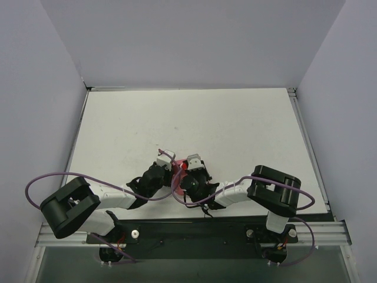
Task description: Fold the paper box
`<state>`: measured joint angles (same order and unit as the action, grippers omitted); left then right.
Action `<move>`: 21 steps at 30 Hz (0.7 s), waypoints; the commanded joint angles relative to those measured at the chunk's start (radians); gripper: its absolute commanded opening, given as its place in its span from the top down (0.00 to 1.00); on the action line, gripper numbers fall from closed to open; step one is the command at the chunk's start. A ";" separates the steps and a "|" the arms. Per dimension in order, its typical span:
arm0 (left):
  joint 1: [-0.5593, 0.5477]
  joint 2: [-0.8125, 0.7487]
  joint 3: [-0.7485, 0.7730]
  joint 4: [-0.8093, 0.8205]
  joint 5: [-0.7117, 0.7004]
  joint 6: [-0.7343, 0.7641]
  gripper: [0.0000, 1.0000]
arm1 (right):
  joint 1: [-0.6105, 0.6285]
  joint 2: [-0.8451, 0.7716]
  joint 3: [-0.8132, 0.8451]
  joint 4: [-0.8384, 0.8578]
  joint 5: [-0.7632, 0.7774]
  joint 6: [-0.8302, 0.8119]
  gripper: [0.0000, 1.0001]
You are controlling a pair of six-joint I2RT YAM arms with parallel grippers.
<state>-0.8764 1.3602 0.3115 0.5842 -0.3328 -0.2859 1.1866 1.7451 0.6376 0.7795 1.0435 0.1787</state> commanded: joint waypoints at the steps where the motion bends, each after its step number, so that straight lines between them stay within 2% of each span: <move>1: -0.035 0.002 0.060 0.031 0.092 -0.002 0.80 | -0.007 0.010 0.019 -0.057 0.053 0.036 1.00; 6: -0.023 0.034 0.110 -0.108 0.020 -0.056 0.82 | -0.010 -0.074 -0.058 0.023 -0.088 0.010 1.00; 7: -0.018 0.040 0.119 -0.124 0.008 -0.059 0.82 | -0.010 -0.109 -0.081 0.021 -0.126 0.008 0.97; 8: -0.016 0.045 0.129 -0.136 0.002 -0.062 0.82 | -0.010 -0.128 -0.094 0.023 -0.158 0.002 0.87; 10: -0.009 0.062 0.139 -0.165 -0.006 -0.071 0.82 | -0.002 -0.191 -0.130 0.018 -0.238 0.004 0.75; 11: -0.007 0.066 0.152 -0.184 -0.009 -0.075 0.82 | 0.001 -0.215 -0.141 -0.002 -0.267 0.004 0.63; 14: -0.003 0.079 0.170 -0.213 -0.025 -0.082 0.82 | 0.018 -0.304 -0.168 -0.087 -0.304 0.042 0.50; 17: -0.004 0.077 0.179 -0.231 -0.031 -0.084 0.82 | 0.038 -0.392 -0.194 -0.170 -0.321 0.082 0.41; 21: -0.003 0.070 0.179 -0.234 -0.031 -0.084 0.81 | 0.038 -0.484 -0.199 -0.296 -0.332 0.154 0.37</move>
<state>-0.8780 1.4364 0.4549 0.3634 -0.3592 -0.3580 1.2190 1.3418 0.4465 0.6300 0.7341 0.2390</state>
